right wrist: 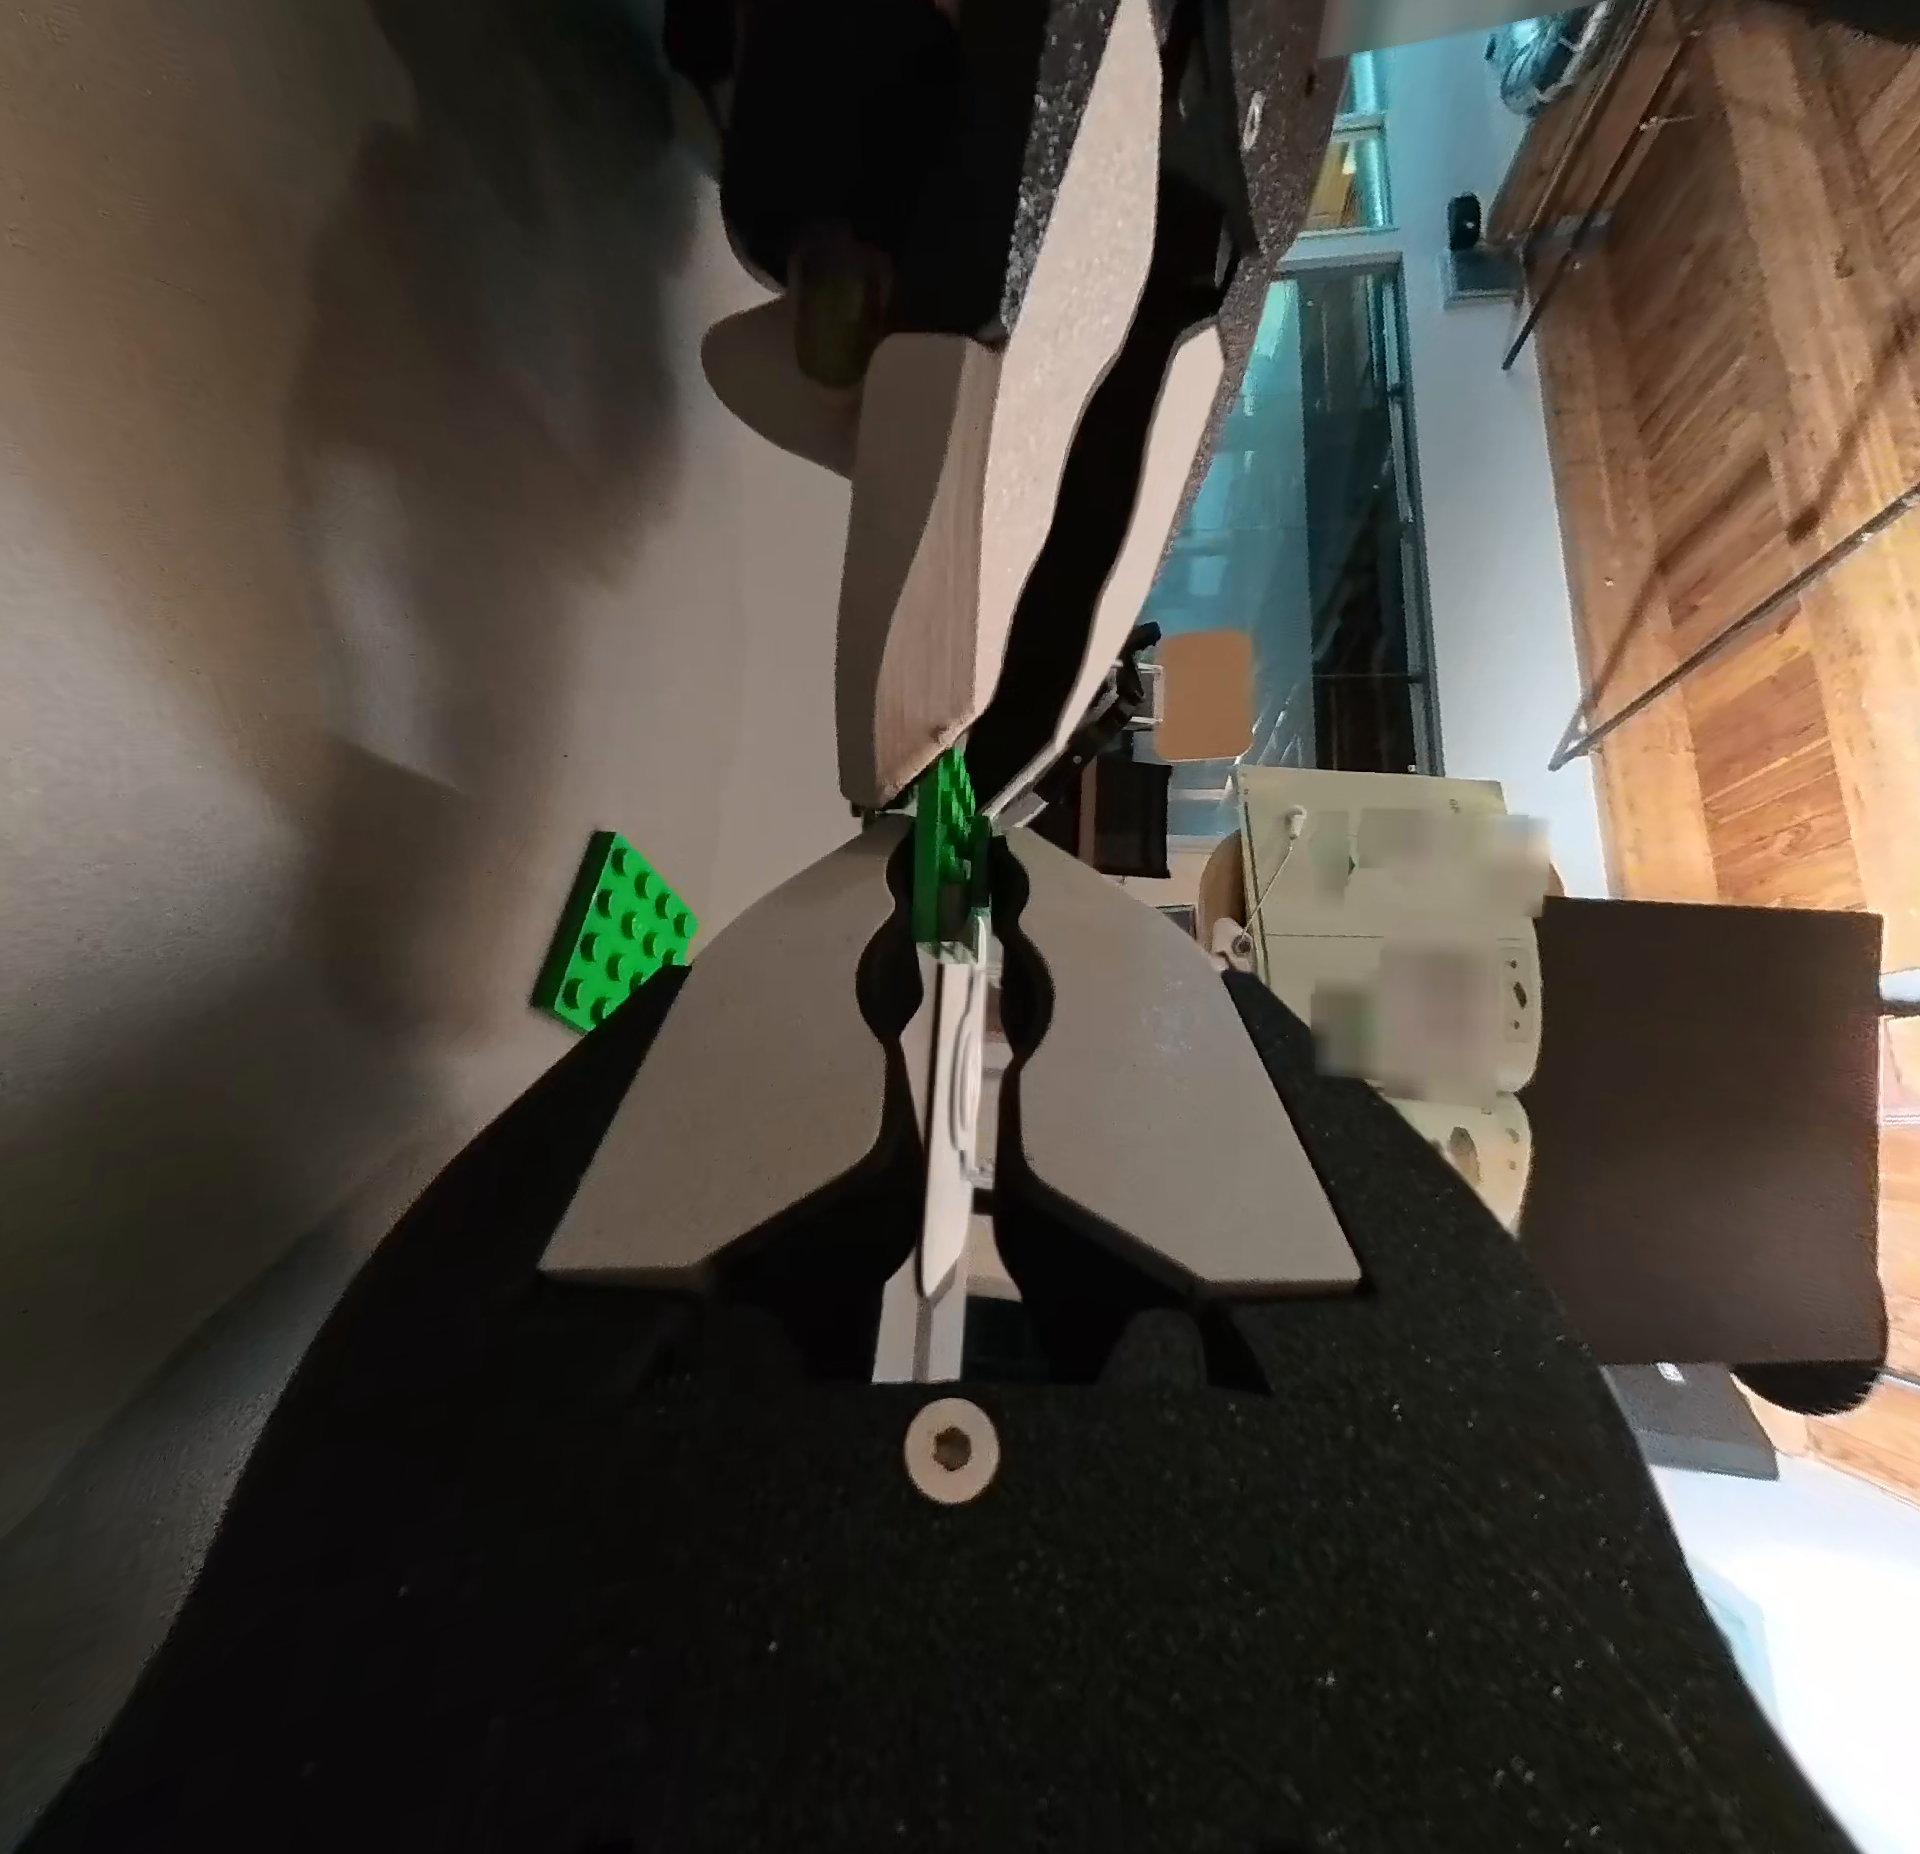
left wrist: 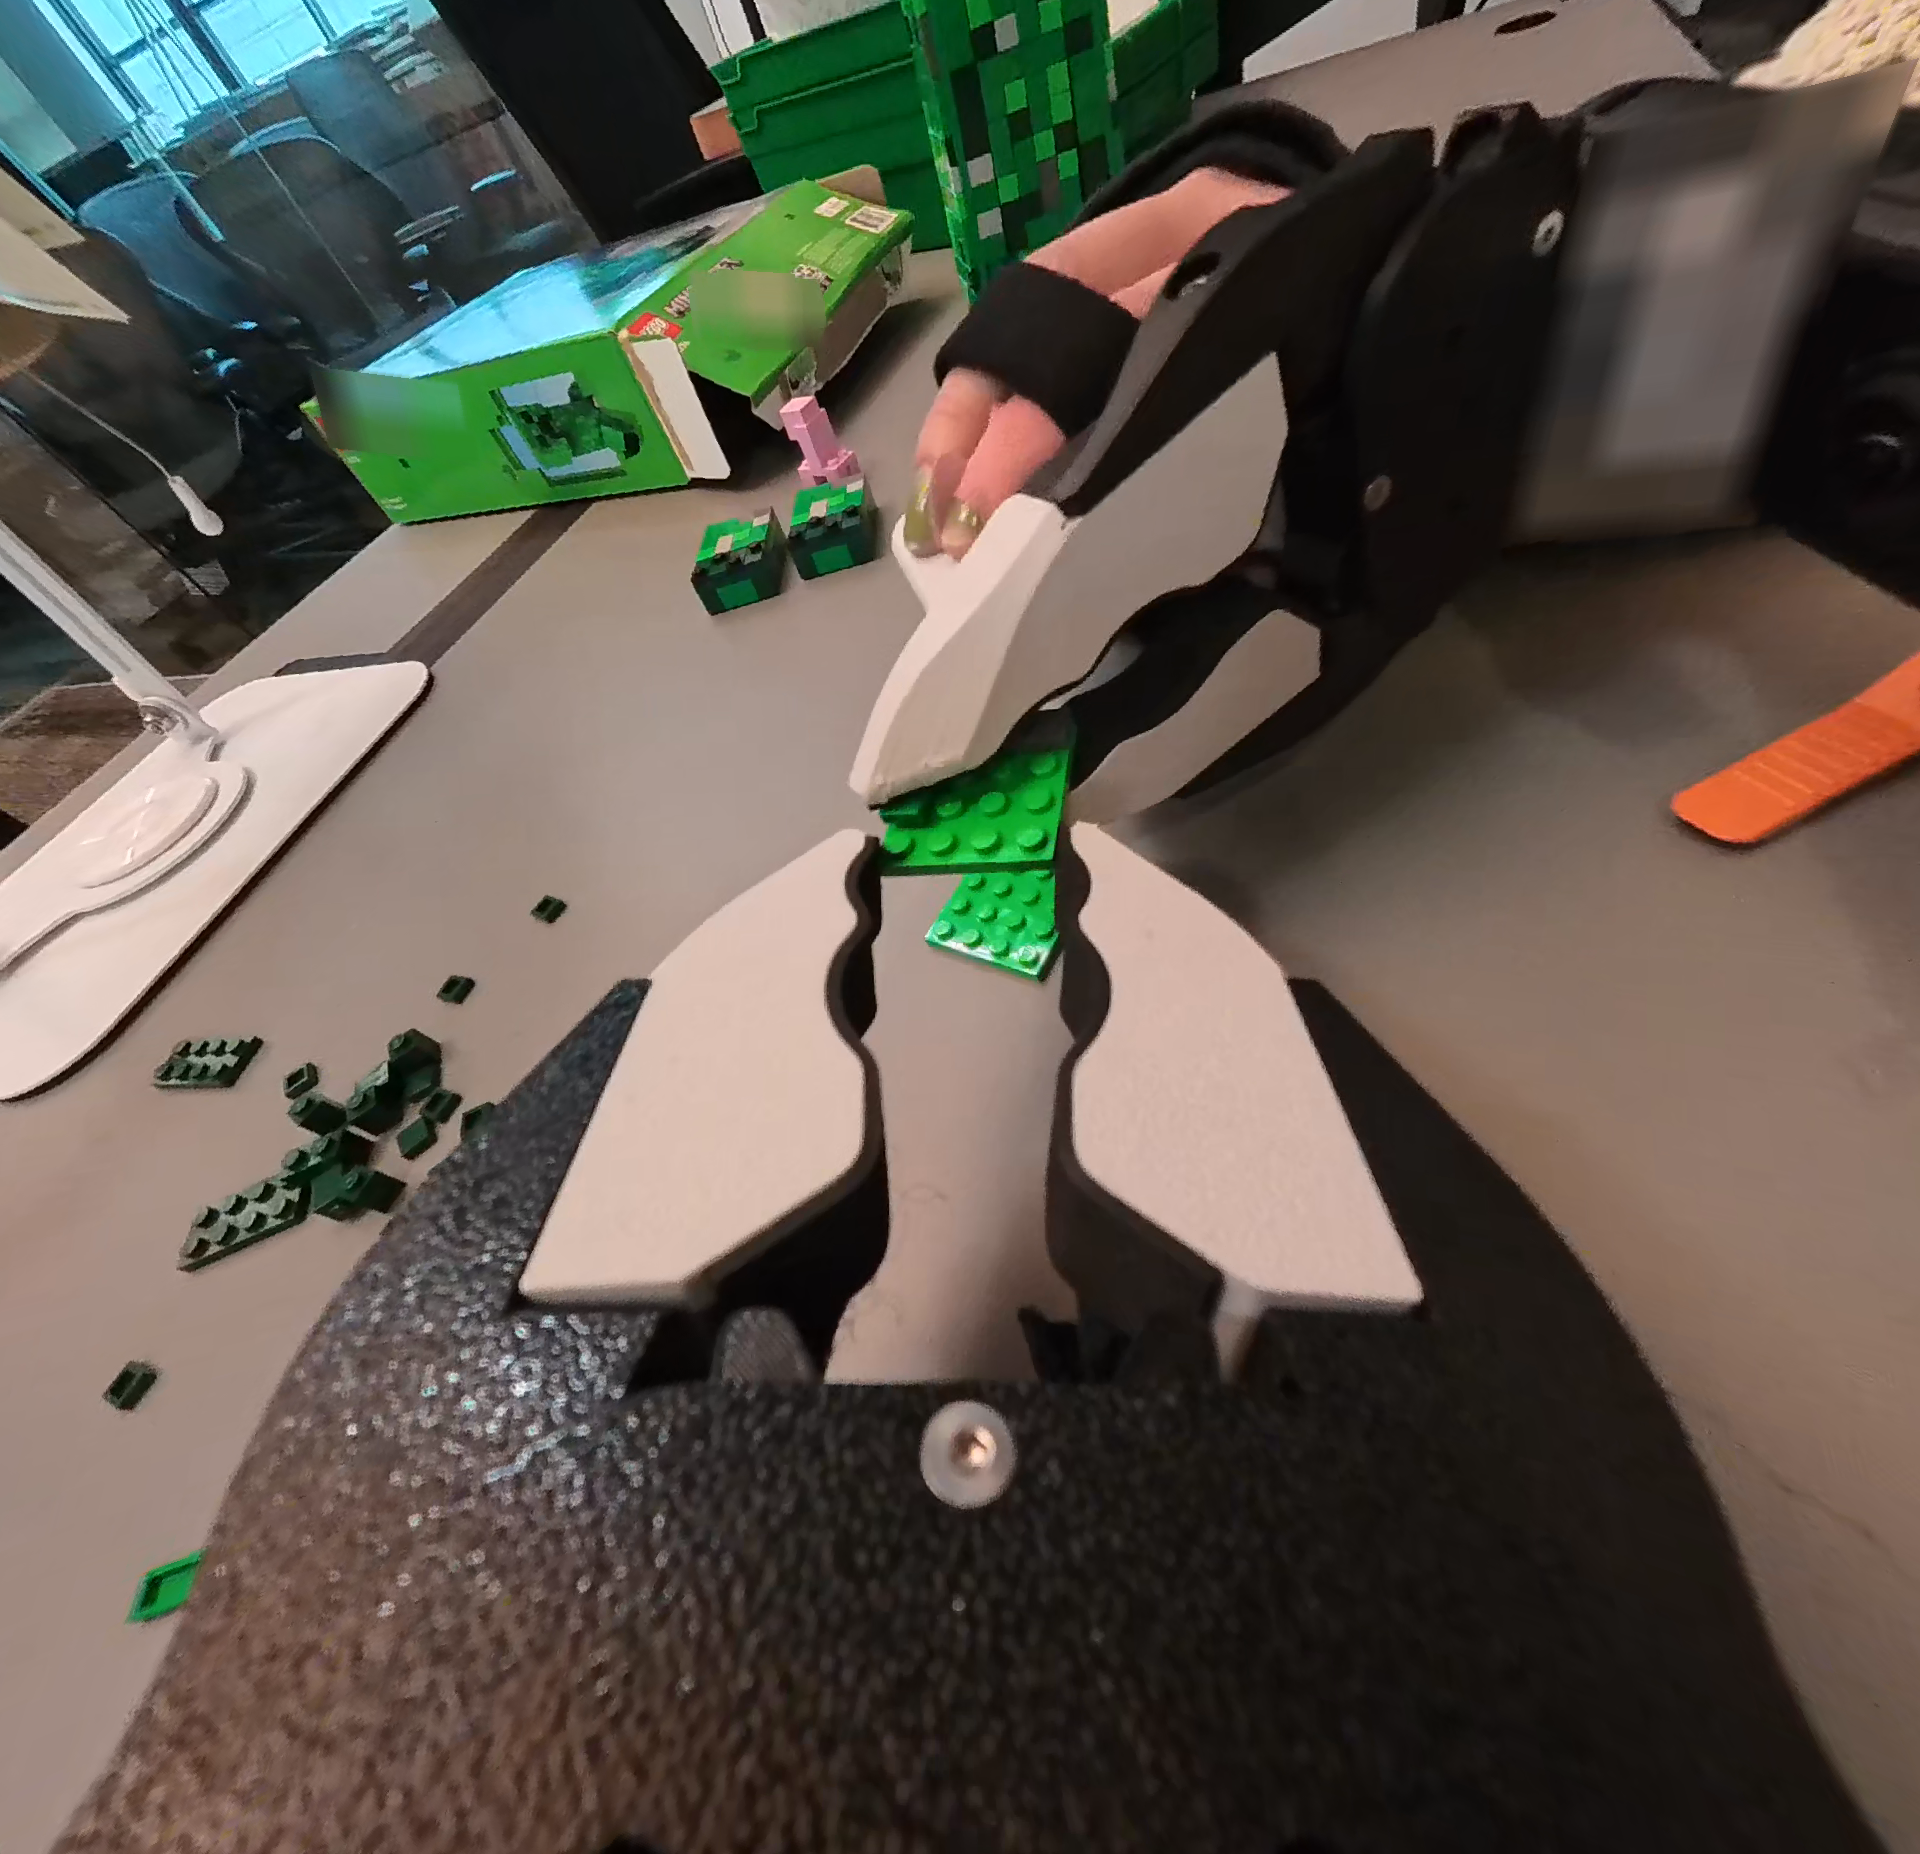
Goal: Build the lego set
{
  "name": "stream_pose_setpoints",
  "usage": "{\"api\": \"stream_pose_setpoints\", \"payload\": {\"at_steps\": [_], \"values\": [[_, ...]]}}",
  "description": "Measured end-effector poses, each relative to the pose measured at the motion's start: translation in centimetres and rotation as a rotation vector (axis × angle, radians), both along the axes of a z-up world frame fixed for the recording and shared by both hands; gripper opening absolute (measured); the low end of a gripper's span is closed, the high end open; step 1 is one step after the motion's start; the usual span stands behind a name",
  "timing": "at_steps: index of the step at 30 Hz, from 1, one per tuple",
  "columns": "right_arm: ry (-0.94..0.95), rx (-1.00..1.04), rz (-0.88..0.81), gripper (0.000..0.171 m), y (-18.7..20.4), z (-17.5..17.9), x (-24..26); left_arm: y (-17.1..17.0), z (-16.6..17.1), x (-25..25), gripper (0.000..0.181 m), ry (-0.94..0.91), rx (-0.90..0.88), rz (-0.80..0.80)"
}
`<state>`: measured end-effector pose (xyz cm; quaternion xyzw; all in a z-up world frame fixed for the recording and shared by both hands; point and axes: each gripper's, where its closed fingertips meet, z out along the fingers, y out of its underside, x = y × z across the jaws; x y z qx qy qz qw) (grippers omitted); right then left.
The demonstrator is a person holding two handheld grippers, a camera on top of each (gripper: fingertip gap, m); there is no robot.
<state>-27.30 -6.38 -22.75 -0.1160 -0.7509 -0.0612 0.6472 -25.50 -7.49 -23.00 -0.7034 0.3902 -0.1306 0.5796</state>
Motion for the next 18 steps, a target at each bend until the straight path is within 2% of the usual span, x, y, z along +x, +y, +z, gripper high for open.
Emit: {"api": "stream_pose_setpoints", "payload": {"at_steps": [6,7,9,13,16,18], "values": [[-0.030,-0.022,0.063,0.008,-0.6,0.1,0.4,-0.5,0.2,0.5,0.031,-0.021,-0.003,-0.049],[-0.071,-0.049,0.067,0.006,-0.6,-0.4,0.4,-0.8,0.6,0.7,0.013,-0.040,0.014,-0.075],[-0.094,-0.130,0.071,0.007,-0.5,-0.8,0.6,-0.9,0.5,0.9,0.013,0.005,0.055,-0.069],[-0.046,-0.102,0.053,0.007,-0.3,-0.3,0.5,-0.7,0.8,0.8,0.014,-0.011,0.073,-0.049],[-0.036,-0.103,0.030,0.007,0.3,-0.3,0.5,-0.3,1.3,0.4,0.024,-0.032,0.106,-0.004],[-0.034,-0.174,0.026,0.008,0.5,-0.6,0.5,-0.1,1.8,-0.1,0.030,-0.026,0.145,0.020]]}}
